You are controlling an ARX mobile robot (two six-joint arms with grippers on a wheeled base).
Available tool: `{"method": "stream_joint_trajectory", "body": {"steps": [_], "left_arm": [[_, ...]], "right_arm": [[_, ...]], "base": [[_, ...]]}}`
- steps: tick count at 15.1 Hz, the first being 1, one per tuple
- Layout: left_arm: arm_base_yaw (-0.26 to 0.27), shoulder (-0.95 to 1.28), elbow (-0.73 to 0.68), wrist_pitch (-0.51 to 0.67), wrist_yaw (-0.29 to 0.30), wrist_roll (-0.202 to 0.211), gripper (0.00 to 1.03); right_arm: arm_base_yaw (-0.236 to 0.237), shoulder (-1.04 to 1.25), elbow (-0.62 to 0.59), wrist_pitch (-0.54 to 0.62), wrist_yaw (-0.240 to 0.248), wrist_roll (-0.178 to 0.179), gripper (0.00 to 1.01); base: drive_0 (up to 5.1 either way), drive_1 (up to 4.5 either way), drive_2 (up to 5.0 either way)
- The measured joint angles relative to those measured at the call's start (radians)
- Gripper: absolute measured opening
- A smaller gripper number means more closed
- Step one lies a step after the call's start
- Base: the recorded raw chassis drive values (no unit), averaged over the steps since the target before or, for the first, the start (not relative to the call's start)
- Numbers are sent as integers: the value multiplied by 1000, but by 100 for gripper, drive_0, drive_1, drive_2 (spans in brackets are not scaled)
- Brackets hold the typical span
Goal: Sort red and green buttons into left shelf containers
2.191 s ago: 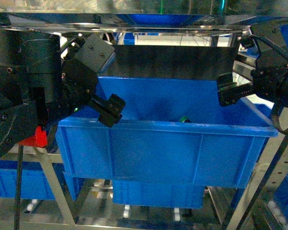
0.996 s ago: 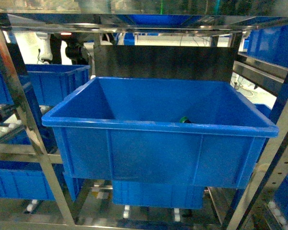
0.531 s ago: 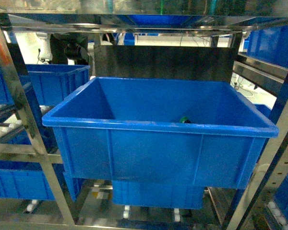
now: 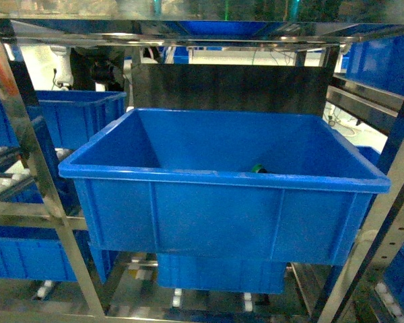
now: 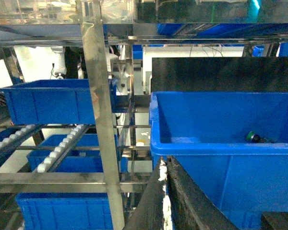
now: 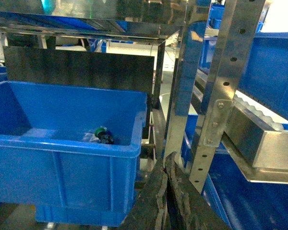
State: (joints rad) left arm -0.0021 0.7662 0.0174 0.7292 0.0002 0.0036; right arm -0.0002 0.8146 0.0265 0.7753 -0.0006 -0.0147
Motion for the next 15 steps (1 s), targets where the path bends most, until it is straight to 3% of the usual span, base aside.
{"method": "stream_joint_trajectory", "body": {"steps": [7, 15], "left_arm": [[0, -367, -3, -333, 0, 0, 2], [0, -578, -3, -540, 0, 0, 2]], "right_arm": [[0, -383, -15, -348, 0, 0, 2], [0, -611, -15, -570, 0, 0, 2]], "base": [[0, 0, 0], [0, 0, 0]]}}
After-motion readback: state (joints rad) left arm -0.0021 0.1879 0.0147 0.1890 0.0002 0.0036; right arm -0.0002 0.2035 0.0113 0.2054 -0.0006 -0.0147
